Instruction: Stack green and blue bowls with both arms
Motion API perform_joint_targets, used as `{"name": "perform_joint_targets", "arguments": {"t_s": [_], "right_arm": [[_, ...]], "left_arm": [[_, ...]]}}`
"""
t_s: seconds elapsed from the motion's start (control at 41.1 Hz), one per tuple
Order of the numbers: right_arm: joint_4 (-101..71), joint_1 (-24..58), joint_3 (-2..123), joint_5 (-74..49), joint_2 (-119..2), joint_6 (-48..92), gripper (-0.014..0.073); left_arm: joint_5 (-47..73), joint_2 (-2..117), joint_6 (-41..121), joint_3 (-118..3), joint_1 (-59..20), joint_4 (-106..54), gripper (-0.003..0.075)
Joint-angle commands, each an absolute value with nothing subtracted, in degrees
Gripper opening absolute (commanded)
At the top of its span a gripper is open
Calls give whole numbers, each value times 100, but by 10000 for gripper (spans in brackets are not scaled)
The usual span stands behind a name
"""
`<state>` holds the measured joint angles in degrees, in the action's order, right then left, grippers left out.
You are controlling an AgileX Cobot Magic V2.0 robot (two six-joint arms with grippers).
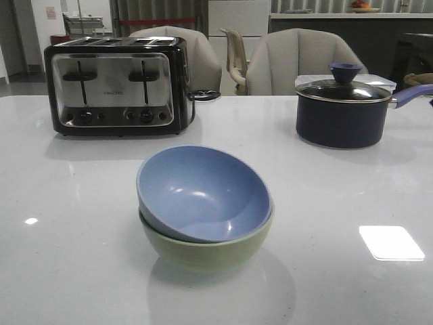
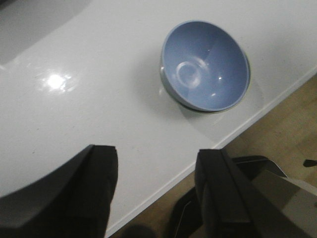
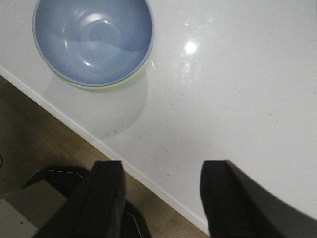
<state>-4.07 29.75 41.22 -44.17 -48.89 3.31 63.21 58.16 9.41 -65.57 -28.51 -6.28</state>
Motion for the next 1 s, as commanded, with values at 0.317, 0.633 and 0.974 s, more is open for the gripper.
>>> {"name": "perform_joint_targets", "arguments": {"t_s": [0.317, 0.633, 0.974], "right_arm": [[-372, 2959, 4268, -4089, -4833, 342, 464], [-372, 2959, 4268, -4091, -4833, 342, 201], [-372, 2959, 4268, -4090, -4833, 342, 35]], "left_arm": [[4721, 3187, 559, -4603, -2889, -526, 407], [4303, 2958, 559, -4066, -2889, -537, 158], [4337, 2958, 559, -4066, -2889, -582, 101]]}}
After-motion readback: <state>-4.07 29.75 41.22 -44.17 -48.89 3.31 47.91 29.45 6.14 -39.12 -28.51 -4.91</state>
